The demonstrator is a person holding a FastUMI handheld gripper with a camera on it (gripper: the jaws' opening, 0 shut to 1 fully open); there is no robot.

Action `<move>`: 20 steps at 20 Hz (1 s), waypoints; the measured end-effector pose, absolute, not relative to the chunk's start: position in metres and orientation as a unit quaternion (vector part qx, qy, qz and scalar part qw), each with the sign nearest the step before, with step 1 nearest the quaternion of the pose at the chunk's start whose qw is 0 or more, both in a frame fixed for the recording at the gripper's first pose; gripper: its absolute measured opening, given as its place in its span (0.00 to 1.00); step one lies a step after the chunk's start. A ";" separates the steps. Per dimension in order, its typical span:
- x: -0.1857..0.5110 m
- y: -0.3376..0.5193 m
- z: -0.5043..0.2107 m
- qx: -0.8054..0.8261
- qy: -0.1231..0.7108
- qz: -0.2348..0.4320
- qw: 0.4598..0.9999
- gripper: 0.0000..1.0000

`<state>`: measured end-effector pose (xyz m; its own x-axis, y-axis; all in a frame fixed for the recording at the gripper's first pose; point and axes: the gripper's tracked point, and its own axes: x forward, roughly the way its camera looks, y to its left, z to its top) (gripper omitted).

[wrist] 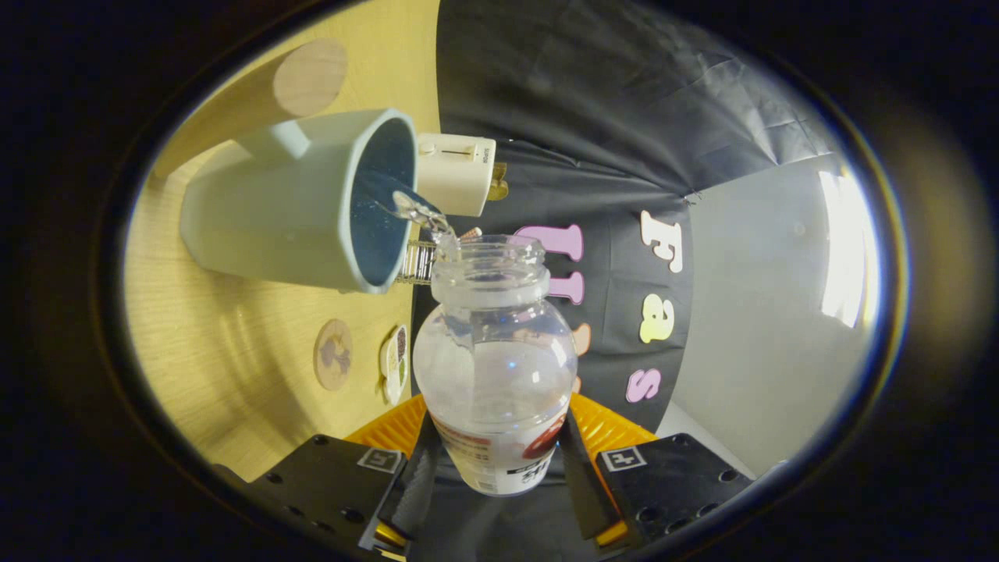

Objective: Take the bottle from table, then pour the juice into the cup, finally place the bottle on the coaster

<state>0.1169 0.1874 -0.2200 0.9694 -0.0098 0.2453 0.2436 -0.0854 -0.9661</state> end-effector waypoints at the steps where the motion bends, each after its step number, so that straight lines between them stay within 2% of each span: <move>1: 0.116 0.189 -0.219 -0.732 -0.082 -0.095 0.669 0.79; 20: 0.113 0.201 -0.202 -0.764 -0.107 -0.096 0.629 0.79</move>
